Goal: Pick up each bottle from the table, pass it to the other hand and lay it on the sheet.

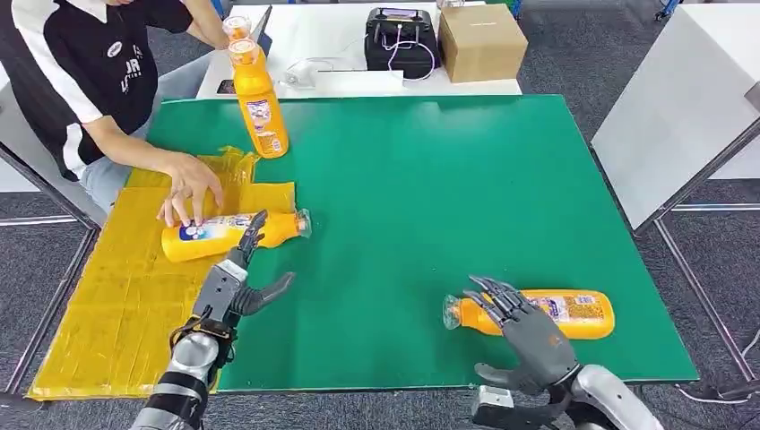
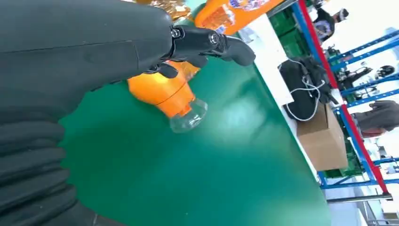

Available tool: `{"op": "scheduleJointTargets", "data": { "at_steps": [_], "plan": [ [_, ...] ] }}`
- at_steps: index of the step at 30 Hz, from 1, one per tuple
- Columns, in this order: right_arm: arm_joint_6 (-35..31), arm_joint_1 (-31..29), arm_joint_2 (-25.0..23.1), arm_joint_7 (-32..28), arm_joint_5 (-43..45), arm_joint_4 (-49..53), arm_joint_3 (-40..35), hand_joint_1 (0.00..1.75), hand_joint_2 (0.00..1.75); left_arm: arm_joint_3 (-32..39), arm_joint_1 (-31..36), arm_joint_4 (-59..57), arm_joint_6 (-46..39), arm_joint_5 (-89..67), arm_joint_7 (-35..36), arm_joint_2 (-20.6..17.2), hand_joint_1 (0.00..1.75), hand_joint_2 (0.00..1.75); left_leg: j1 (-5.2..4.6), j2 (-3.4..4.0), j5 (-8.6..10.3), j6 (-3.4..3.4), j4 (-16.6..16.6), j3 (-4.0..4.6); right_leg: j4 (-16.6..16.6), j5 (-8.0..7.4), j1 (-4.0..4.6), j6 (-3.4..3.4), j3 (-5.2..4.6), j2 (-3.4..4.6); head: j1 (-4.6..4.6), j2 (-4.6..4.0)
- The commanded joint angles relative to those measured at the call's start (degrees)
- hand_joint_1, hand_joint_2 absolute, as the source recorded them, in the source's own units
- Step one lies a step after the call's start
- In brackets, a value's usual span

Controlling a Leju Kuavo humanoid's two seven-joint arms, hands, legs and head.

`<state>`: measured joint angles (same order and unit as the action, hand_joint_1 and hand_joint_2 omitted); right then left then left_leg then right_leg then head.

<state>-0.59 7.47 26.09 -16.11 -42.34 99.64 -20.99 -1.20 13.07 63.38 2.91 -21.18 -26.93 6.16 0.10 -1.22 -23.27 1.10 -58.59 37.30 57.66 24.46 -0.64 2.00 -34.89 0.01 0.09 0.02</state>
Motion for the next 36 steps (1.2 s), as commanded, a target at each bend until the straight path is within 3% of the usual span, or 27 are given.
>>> {"op": "scheduleJointTargets", "data": {
  "at_steps": [1,8,11,12,13,26,29,31,33,36],
  "plan": [
    [0.75,1.60,0.56,5.42,-4.02,-1.61,8.50,0.00,1.75,-2.09,0.51,-2.74,-0.62,0.89,0.86,0.55,0.00,1.75,0.06,0.06,-0.15,-0.02,0.03,-0.40,-0.16,0.11,0.08,-0.03,0.51,-0.05,0.00,0.00],
    [1.43,0.59,1.61,8.43,-6.48,-8.15,11.70,0.00,1.75,-2.86,1.04,-2.35,-0.38,1.23,1.21,0.68,0.00,1.75,0.03,0.03,-0.08,0.00,0.06,-0.27,-0.15,0.04,0.04,-0.04,0.33,-0.04,-0.02,0.00],
    [1.61,0.73,1.87,8.53,-6.47,-8.50,11.97,0.00,1.75,-2.96,1.15,-2.56,-0.37,1.23,1.22,0.77,0.00,1.75,0.00,-0.01,-0.05,0.01,0.06,-0.18,-0.11,0.03,0.01,-0.02,0.23,-0.07,0.00,0.00],
    [1.63,0.94,1.95,8.56,-6.46,-8.64,12.12,0.00,1.75,-3.09,1.28,-2.84,-0.36,1.23,1.20,0.89,0.00,1.75,0.09,0.04,-0.20,-0.03,0.10,-0.59,-0.28,0.14,0.12,-0.07,0.72,-0.09,-0.02,0.00],
    [2.16,0.98,1.82,9.05,-6.51,-8.91,12.39,0.00,1.75,-3.31,1.60,-3.55,-0.36,1.27,1.32,0.85,0.00,1.75,0.03,0.03,-0.08,0.00,0.06,-0.24,-0.14,0.04,0.05,-0.03,0.29,-0.03,0.00,0.00],
    [4.03,0.44,2.61,9.35,-6.10,-12.89,12.34,0.00,1.75,-4.21,2.79,-4.25,-0.26,1.56,1.31,1.16,0.00,1.75,0.03,0.03,-0.05,0.01,0.06,-0.21,-0.14,0.01,0.05,-0.02,0.26,-0.04,-0.02,0.00],
    [4.03,0.44,2.61,9.35,-6.10,-12.89,12.34,0.00,1.75,-4.21,2.79,-4.25,-0.26,1.56,1.31,1.16,0.00,1.75,0.10,0.07,-0.16,-0.03,0.08,-0.53,-0.26,0.09,0.14,-0.06,0.65,-0.07,0.00,0.00],
    [4.03,0.44,2.61,9.35,-6.10,-12.89,12.34,0.00,1.75,-4.21,2.79,-4.25,-0.26,1.56,1.31,1.16,0.00,1.75,0.01,0.03,-0.05,0.00,0.05,-0.18,-0.11,0.02,0.03,-0.02,0.21,-0.03,0.00,0.00],
    [4.03,0.44,2.61,9.35,-6.10,-12.89,12.34,0.00,1.75,-4.21,2.79,-4.25,-0.26,1.56,1.31,1.16,0.00,1.75,0.09,0.09,-0.17,-0.03,0.06,-0.48,-0.21,0.10,0.12,-0.06,0.57,-0.03,-0.02,0.00],
    [4.14,0.07,2.42,9.67,-6.11,-13.48,12.34,0.00,1.75,-4.36,2.92,-4.49,-0.16,1.67,1.34,1.08,0.00,1.75,0.04,0.05,-0.09,-0.01,0.05,-0.27,-0.13,0.05,0.06,-0.04,0.32,-0.03,-0.02,0.00]
  ]
}}
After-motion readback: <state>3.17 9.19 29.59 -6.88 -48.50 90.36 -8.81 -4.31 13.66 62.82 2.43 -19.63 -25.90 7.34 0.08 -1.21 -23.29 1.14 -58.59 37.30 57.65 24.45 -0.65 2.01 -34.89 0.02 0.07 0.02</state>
